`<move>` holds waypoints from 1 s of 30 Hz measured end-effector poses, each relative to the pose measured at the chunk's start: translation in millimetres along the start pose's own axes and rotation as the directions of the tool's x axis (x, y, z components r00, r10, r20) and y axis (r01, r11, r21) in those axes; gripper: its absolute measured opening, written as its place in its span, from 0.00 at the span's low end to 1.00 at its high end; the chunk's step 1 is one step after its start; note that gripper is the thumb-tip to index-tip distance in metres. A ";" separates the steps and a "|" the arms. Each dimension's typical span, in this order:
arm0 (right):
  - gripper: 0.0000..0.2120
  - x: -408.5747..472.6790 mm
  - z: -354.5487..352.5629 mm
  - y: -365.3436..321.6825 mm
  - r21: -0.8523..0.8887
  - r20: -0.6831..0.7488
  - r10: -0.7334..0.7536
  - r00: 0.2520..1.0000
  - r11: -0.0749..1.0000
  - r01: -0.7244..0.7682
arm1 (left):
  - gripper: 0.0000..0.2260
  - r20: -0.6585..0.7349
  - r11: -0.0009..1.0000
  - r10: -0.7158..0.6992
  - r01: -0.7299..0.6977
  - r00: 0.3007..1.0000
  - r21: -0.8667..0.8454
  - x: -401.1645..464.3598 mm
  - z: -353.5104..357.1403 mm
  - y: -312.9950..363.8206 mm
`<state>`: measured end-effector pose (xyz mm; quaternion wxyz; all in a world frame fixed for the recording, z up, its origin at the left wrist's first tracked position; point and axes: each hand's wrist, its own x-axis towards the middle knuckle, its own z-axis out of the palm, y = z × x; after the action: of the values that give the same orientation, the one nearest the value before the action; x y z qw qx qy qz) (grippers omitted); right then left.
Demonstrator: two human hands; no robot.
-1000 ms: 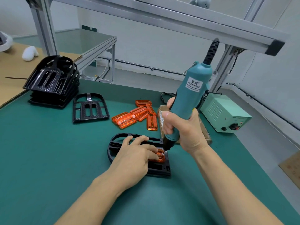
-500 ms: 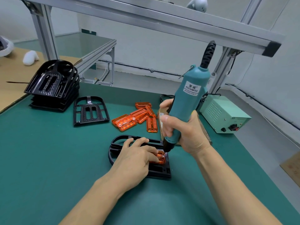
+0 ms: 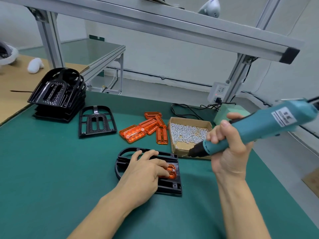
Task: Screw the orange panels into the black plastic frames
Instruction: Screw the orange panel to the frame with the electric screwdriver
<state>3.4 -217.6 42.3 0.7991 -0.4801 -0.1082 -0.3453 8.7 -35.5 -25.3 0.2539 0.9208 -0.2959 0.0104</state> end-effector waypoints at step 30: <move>0.07 9.0 -33.9 -5.3 0.043 -0.321 -0.071 0.944 0.995 0.089 | 0.06 -0.031 0.898 -0.130 0.131 0.991 0.420 165.5 13.1 32.6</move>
<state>1.2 -251.7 33.0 0.8048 -0.3901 -0.0065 -0.4474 125.6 -153.6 6.4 0.0497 0.9716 -0.2241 0.0577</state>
